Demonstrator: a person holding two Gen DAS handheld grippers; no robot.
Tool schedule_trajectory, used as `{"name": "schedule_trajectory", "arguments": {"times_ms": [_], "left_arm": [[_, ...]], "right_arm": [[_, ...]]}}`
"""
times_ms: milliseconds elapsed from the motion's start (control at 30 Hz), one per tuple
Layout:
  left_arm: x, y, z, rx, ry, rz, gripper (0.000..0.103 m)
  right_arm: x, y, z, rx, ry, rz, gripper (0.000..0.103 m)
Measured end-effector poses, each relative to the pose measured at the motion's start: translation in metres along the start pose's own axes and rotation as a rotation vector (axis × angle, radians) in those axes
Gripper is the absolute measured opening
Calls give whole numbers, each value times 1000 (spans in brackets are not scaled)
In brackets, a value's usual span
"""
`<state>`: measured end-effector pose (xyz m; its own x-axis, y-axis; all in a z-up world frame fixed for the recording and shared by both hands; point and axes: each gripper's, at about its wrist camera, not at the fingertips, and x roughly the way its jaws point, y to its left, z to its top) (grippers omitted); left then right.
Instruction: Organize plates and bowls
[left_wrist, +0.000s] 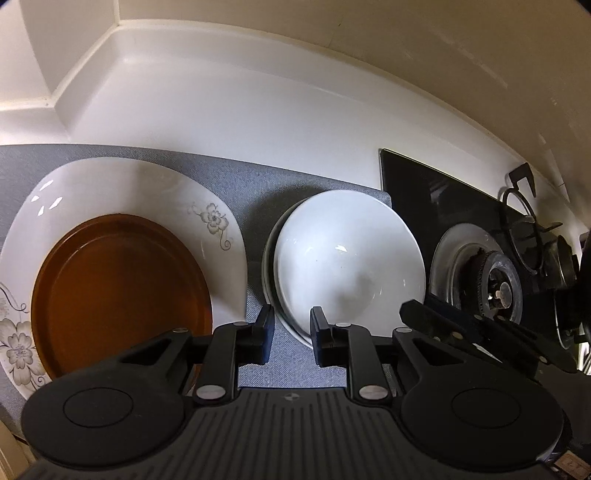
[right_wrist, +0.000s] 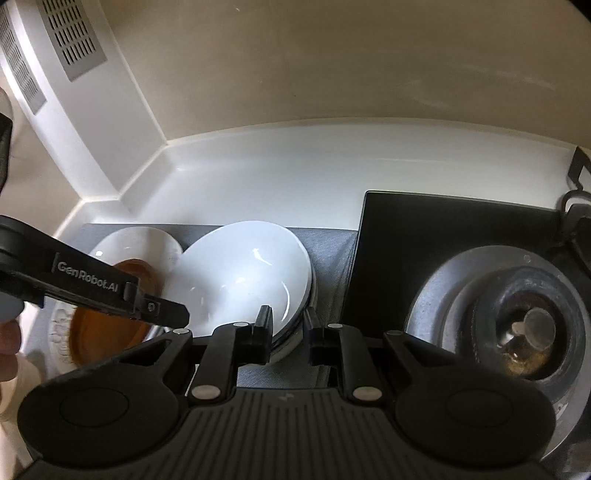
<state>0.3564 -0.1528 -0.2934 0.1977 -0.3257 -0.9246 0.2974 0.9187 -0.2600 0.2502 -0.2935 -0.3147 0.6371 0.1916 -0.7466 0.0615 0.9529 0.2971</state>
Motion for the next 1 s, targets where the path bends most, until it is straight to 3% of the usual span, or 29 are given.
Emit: {"name": "schedule_trajectory", "arguments": {"times_ms": [133, 200, 467, 600, 767, 833, 867, 1000], "left_arm": [[0, -2, -2, -9, -19, 18, 22], [3, -2, -3, -18, -24, 20, 23], [6, -4, -5, -44, -28, 40, 25], [18, -1, -4, -67, 21, 32, 44], [28, 4, -2, -99, 29, 12, 36], [30, 4, -2, -107, 34, -1, 34], [30, 4, -2, -106, 34, 0, 34], [28, 3, -4, -113, 43, 7, 33]], "right_arm": [[-6, -3, 0, 3, -5, 13, 22], [-6, -7, 0, 14, -1, 21, 41], [0, -13, 5, -9, 22, 39, 45], [10, -6, 11, -44, 39, 45, 50], [26, -2, 16, -52, 65, 42, 50], [31, -2, 15, -58, 69, 25, 42], [32, -3, 15, -66, 68, 4, 27], [29, -7, 15, -73, 65, 24, 22]]}}
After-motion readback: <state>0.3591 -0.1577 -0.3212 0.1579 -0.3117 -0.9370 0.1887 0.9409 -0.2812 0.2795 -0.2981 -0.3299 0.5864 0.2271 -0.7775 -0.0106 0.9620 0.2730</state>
